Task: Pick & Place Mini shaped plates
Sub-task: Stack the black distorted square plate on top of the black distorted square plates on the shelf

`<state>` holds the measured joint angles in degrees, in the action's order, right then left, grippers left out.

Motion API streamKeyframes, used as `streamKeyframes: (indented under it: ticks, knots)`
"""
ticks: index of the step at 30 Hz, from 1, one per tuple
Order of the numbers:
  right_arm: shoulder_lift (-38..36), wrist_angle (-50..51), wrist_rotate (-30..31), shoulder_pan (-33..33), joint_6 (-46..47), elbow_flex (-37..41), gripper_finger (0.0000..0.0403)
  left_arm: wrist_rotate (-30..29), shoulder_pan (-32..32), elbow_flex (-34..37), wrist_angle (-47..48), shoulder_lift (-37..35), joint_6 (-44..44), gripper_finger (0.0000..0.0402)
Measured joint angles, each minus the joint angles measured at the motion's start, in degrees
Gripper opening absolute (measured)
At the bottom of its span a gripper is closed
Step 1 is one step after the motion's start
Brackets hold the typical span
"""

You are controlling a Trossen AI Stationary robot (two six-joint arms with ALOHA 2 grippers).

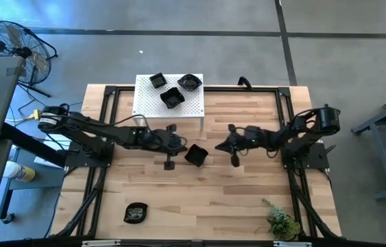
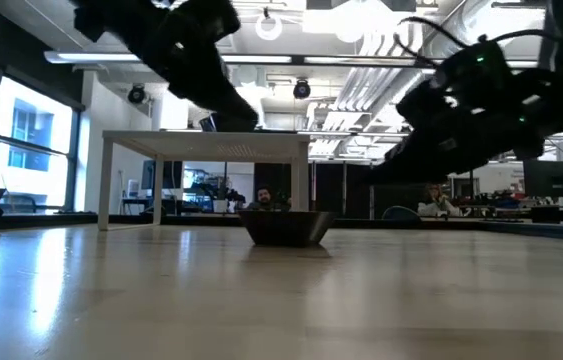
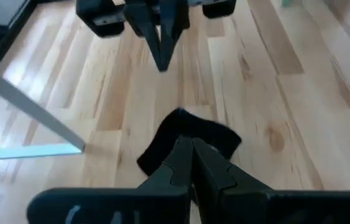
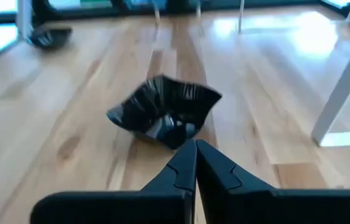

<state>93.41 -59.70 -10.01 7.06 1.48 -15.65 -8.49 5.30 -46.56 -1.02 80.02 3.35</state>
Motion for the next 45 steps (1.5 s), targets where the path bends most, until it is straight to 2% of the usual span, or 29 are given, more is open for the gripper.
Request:
streamKeyframes:
  ticks: [4, 10, 15, 21, 27, 45]
  knots:
    - [-3.86, -3.18, 0.36, 0.47, 0.15, 4.3, 0.0001, 0.23, 0.0, -4.27, 5.01, 3.6, -1.43, 0.0015]
    - [-10.31, -4.57, 1.82, 0.49, -0.01, 7.84, 0.0002, 3.89, 0.0, -7.98, 6.57, 10.29, -1.78, 0.0082]
    - [-14.09, -4.28, 2.6, 0.45, -0.07, 9.74, 0.0002, 5.95, 0.0, -10.79, 7.91, 14.83, 2.31, 0.012]
    - [-15.61, -4.39, 3.54, 0.47, -0.03, 10.88, 0.0001, 6.02, 0.64, -12.5, 10.09, 15.44, 2.87, 0.0123]
    - [-15.98, -3.39, 3.39, 0.49, -0.03, 10.66, 0.0003, 5.81, 1.25, -15.56, 13.42, 20.71, 4.51, 0.0123]
    - [-15.96, -4.02, 3.42, 0.49, -0.4, 10.53, 0.0004, 4.69, 1.09, -16.62, 13.11, 20.6, 3.5, 0.0124]
